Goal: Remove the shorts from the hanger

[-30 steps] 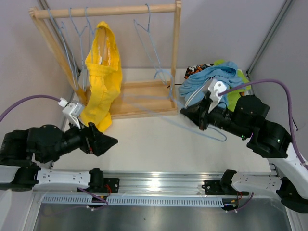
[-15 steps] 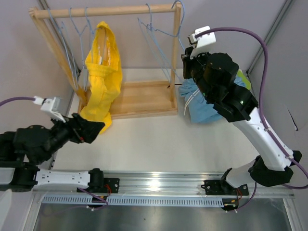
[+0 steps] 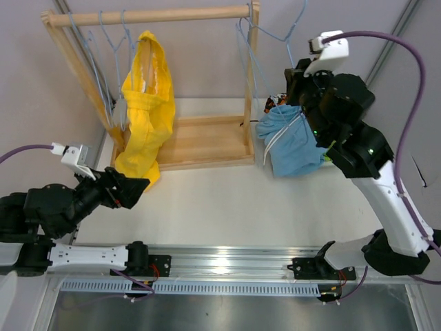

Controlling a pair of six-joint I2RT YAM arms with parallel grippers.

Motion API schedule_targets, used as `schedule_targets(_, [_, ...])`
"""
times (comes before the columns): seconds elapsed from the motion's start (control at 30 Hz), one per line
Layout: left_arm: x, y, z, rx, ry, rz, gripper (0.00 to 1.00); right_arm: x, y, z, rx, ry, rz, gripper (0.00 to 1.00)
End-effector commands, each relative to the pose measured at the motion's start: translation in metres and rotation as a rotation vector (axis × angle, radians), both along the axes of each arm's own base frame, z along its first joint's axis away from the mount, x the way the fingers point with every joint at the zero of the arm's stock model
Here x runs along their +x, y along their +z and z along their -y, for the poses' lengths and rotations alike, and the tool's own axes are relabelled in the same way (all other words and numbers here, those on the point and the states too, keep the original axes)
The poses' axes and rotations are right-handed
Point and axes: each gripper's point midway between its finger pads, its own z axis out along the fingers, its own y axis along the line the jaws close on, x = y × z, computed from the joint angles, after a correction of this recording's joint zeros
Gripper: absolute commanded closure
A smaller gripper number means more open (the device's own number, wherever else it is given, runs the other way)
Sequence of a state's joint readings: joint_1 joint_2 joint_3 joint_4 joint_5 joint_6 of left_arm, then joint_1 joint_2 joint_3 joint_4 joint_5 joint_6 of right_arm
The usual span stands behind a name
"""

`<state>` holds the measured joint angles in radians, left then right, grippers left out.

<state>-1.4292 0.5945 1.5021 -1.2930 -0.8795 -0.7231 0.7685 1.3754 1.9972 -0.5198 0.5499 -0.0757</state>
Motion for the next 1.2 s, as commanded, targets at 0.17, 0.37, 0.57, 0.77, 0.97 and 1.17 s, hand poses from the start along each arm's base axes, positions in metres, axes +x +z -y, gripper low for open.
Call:
schedule_targets(0.17, [0.006, 0.007, 0.023, 0.026, -0.014, 0.053, 0.01, -0.021, 0.007, -0.043, 0.112, 0.216, -0.003, 1.0])
schedule_targets(0.37, [0.006, 0.008, 0.015, 0.004, -0.002, 0.05, 0.01, 0.008, -0.023, -0.11, 0.085, 0.278, -0.054, 1.0])
schedule_targets(0.57, [0.004, 0.007, -0.002, -0.035, 0.011, 0.048, 0.01, 0.047, -0.022, -0.132, 0.126, 0.22, -0.015, 1.0])
schedule_targets(0.77, [0.002, -0.001, -0.009, -0.05, 0.008, 0.038, 0.01, 0.094, -0.019, -0.145, 0.16, 0.145, 0.025, 1.0])
schedule_targets(0.97, [0.001, -0.013, -0.009, -0.024, 0.009, 0.024, 0.01, 0.085, -0.002, -0.157, 0.215, 0.157, 0.068, 1.0])
schedule_targets(1.17, [0.003, -0.015, -0.01, -0.017, 0.014, 0.041, 0.0, 0.09, -0.014, -0.149, 0.218, 0.09, 0.069, 1.0])
